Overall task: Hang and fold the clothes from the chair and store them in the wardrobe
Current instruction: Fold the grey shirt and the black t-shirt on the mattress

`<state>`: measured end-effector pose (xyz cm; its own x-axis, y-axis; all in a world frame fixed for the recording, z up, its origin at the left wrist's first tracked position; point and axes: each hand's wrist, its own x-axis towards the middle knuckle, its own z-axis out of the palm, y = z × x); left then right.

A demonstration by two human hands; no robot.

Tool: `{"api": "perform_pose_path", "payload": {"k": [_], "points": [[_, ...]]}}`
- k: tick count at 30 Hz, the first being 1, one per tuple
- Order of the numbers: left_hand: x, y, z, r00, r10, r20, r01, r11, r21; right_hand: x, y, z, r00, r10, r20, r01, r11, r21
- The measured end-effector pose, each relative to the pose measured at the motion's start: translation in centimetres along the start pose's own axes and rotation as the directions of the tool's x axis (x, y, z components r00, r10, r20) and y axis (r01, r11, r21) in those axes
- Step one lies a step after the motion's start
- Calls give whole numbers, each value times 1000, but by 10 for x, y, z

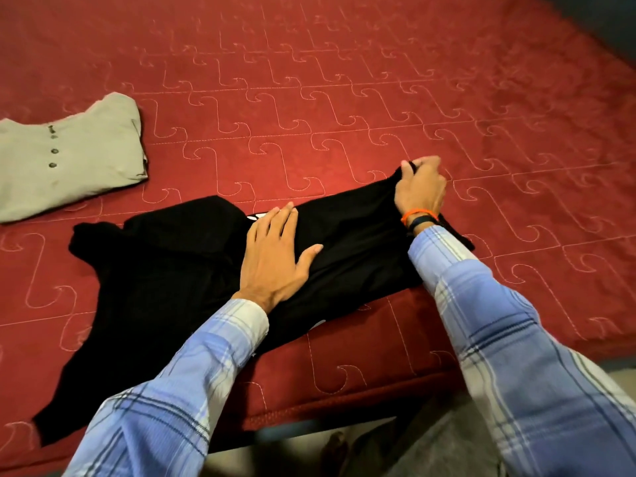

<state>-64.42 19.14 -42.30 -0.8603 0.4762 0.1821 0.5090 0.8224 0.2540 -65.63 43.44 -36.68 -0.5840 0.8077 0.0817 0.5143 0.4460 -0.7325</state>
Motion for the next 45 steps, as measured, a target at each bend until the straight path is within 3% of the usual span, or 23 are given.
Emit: {"api": "perform_pose_path", "payload": {"k": [2,6,11,12,14,16,19,21,25,29,33,39,45], "points": [[1,0,1,1000,-11,13,10,1000,29,-7,-1,0,991,-127,50,131,987,-90],[1,0,3,999,-15,47,13,999,42,-9,9,-7,981,-145,132,180,931,-319],[2,1,2,996,-23,81,18,998,63,7,26,-14,986,-161,44,166,975,-149],[1,0,1,996,-27,86,22,998,58,10,27,-13,985,-162,52,169,969,-179],[2,0,1,995,-34,91,29,998,57,7,25,-8,962,-272,31,261,878,-402],[2,-1,1,995,-42,93,37,997,64,-10,19,-2,872,-490,-12,411,746,-524],[2,1,3,995,-42,89,36,997,72,-51,19,7,667,-728,161,732,599,-323],[3,2,3,994,-38,104,30,997,78,-69,35,8,627,-688,365,779,565,-273],[5,3,1,988,-51,146,38,995,93,-60,54,-1,728,-443,524,651,686,-324],[5,5,1,987,-58,150,41,993,109,-47,41,-1,787,-308,535,559,722,-407],[3,4,2,989,-52,138,36,993,112,-63,38,6,744,-484,462,660,639,-394],[3,6,0,990,-55,132,41,993,107,-43,56,-2,811,-372,452,559,720,-411],[3,8,-9,981,-69,183,56,996,73,-48,47,-6,816,-330,474,545,711,-443]]}}
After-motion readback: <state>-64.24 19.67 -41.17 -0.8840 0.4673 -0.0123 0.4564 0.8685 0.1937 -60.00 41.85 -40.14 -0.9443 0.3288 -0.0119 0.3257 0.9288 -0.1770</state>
